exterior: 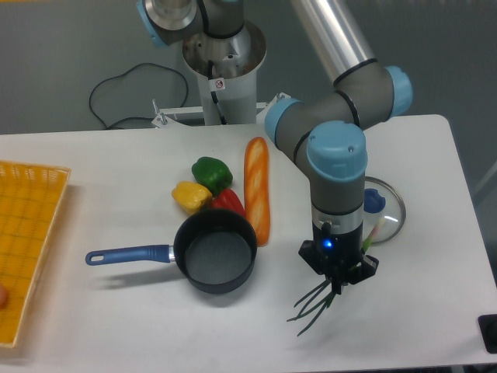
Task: Pick up the green onion
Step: 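Lift the gripped green onion up off the table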
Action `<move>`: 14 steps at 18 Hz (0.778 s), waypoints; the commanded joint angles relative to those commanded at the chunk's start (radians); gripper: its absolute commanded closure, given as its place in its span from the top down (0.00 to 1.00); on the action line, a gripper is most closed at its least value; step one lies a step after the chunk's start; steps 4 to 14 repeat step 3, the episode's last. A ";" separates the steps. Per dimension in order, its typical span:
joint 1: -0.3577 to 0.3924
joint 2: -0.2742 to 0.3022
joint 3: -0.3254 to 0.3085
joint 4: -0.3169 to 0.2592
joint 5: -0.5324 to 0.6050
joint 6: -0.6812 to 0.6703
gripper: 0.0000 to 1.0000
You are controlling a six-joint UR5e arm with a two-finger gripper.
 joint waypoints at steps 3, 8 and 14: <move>0.000 0.000 -0.003 0.000 0.002 0.000 0.03; 0.000 0.000 -0.003 0.000 0.002 0.000 0.03; 0.000 0.000 -0.003 0.000 0.002 0.000 0.03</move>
